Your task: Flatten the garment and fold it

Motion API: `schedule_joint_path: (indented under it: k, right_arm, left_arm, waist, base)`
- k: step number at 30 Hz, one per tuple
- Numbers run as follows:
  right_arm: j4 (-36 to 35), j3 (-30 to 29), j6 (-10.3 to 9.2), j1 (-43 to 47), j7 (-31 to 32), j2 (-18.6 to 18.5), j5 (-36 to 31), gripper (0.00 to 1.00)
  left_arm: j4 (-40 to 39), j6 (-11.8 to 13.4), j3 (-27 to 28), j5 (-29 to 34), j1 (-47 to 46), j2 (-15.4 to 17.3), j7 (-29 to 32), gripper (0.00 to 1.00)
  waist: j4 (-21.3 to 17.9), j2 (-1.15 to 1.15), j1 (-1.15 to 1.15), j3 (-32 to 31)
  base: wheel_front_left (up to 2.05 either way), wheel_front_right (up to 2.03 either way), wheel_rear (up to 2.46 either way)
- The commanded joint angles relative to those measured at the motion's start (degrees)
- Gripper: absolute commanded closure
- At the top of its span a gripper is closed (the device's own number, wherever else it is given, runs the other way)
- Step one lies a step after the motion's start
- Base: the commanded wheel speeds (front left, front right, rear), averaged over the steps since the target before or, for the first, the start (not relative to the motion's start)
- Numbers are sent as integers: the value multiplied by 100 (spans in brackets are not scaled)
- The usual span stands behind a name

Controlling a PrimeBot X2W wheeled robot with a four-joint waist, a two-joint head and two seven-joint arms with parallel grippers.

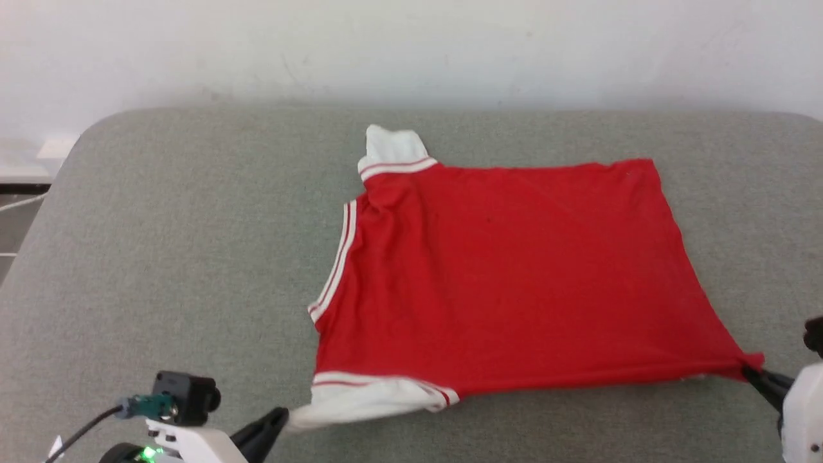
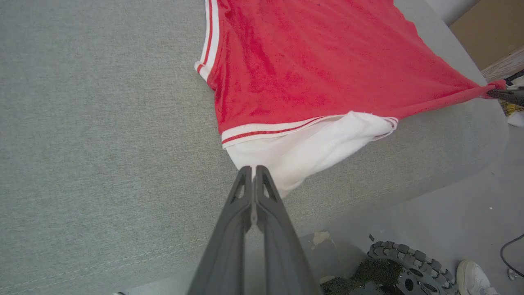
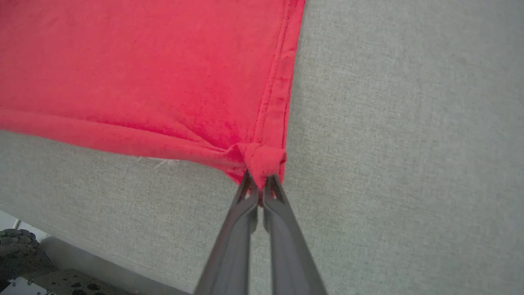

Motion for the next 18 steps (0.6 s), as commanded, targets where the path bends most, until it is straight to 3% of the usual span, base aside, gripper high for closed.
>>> schedule_joint_path:
  k: [1, 10, 18]
  right_arm:
    - [-43, -78, -12, 108, 48, -11, -20, 100]
    - [-1070, -1324, -12, 1330, 1176, 535, -538, 100]
    - [-2018, -2106, -12, 1368, 1141, 1056, -1051, 100]
  left_arm:
    - [-25, 38, -7, -54, 54, -19, 16, 100]
    - [-193, 78, -263, -186, 345, 40, 391, 100]
    - [-359, 36, 7, 11, -203, -309, -368, 100]
  waist:
    - [-41, 0, 1, -39]
    - [-120, 0, 1, -9]
    - [-161, 0, 1, 269]
  base:
    - [0, 0, 0]
    - [0, 0, 0]
    - [0, 0, 0]
